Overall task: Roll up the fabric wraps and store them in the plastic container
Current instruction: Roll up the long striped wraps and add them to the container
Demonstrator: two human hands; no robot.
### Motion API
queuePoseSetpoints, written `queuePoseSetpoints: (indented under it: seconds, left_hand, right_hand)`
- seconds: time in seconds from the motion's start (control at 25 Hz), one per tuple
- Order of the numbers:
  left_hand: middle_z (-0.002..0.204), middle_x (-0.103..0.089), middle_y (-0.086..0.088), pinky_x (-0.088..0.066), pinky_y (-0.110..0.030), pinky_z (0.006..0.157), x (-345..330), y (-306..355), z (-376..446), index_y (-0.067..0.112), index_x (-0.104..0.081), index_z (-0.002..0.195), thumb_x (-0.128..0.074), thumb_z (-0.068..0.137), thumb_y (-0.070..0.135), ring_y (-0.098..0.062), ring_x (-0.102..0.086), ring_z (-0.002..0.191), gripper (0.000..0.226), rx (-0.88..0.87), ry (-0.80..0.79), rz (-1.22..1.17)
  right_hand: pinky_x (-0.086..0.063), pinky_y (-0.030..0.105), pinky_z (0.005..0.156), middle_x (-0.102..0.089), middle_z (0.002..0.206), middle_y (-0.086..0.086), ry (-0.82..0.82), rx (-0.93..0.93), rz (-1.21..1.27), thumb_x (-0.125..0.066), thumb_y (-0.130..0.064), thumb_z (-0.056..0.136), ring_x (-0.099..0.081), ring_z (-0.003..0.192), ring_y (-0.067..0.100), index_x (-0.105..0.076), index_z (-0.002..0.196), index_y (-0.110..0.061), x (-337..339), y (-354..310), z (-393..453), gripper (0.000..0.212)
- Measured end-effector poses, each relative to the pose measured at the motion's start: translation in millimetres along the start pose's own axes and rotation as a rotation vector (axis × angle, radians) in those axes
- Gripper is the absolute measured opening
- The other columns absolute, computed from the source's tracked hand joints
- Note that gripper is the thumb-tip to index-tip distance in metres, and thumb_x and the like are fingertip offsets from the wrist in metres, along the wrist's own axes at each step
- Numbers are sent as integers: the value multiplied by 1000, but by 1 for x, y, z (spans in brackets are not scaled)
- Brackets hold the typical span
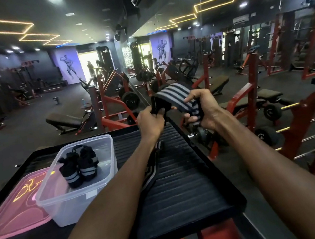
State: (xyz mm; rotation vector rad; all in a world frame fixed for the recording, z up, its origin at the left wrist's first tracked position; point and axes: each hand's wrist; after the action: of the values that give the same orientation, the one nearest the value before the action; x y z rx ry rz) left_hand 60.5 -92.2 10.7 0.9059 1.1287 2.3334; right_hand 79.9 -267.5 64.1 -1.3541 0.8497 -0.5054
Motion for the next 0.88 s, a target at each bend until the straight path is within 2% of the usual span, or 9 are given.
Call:
queuePoseSetpoints:
  seconds: [0.12, 0.24, 0.28, 0.36, 0.44, 0.52, 0.6, 0.76, 0.88]
  left_hand:
    - [109, -57, -9, -45, -45, 94, 8, 15, -14, 17, -72, 104, -64, 89, 43, -26, -52, 107, 31, -264, 108, 464]
    - [110, -50, -9, -46, -41, 91, 12, 29, -25, 12, -73, 88, -68, 82, 38, -25, -50, 104, 27, -401, -2, 565]
    - [109, -49, -9, -49, -37, 88, 12, 32, -27, 10, -71, 79, -70, 79, 35, -24, -52, 101, 25, -381, -76, 511]
    - [101, -52, -11, -45, -28, 77, 14, 40, -31, 13, -60, 58, -72, 76, 32, -24, -55, 92, 29, -267, -228, 364]
    - [76, -55, -9, -38, -25, 62, 17, 44, -37, 13, -47, 47, -72, 77, 27, -24, -57, 73, 41, -196, -332, 293]
    - [57, -49, -2, -34, -25, 53, 21, 47, -48, 11, -46, 48, -71, 79, 22, -16, -48, 54, 42, -138, -434, 278]
    - [53, -48, 2, -34, -22, 45, 21, 42, -59, 13, -48, 51, -71, 80, 26, -12, -44, 49, 38, -56, -547, 314]
    - [53, -57, -3, -56, -30, 60, 15, 19, -80, 11, -56, 56, -65, 84, 34, -20, -58, 55, 37, 108, -808, 424]
    - [62, -65, 2, -59, -33, 62, 14, 11, -79, 11, -68, 75, -50, 91, 55, -16, -62, 67, 50, 221, -762, 367]
  right_hand:
    - [-15, 21, 43, -40, 59, 8, 207, 63, 45, -58, -19, 41, -30, 45, 18, -43, 73, -12, 13, 4, 20, 35]
    - [-31, 23, 39, -48, 56, 11, 434, 179, 11, -51, 3, 52, -46, 40, 19, -50, 94, -6, 21, 15, 41, 43]
    - [-39, 24, 40, -52, 63, 14, 481, 224, -18, -51, 8, 60, -53, 43, 21, -51, 101, -3, 23, 21, 49, 42]
    - [-48, 27, 44, -55, 70, 17, 547, 299, -77, -57, 10, 74, -61, 54, 26, -54, 79, -3, 25, 32, 59, 14]
    - [-50, 28, 45, -58, 68, 16, 613, 324, -166, -65, 2, 82, -65, 58, 29, -54, 62, -9, 35, 45, 73, 25]
    - [-53, 29, 52, -64, 71, 13, 665, 292, -290, -71, -11, 82, -69, 63, 28, -61, 71, -6, 40, 59, 81, 16]
    - [-52, 33, 57, -66, 69, 15, 615, 237, -326, -75, -13, 81, -67, 55, 23, -65, 76, -5, 39, 74, 85, 14]
    - [-49, 26, 46, -62, 57, 9, 441, 171, -246, -76, 7, 76, -56, 40, 14, -61, 67, -2, 26, 98, 81, 20]
    - [-57, 33, 58, -65, 61, 3, 449, 151, -285, -75, 3, 79, -62, 57, 19, -65, 73, -3, 21, 109, 77, 13]
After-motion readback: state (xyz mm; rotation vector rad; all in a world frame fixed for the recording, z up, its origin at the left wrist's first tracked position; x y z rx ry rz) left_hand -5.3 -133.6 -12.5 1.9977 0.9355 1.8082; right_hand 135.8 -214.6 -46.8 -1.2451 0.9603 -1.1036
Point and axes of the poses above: each hand's wrist, its own z-axis towards the middle knuckle, its own x-axis out of the back of the hand, y = z × x
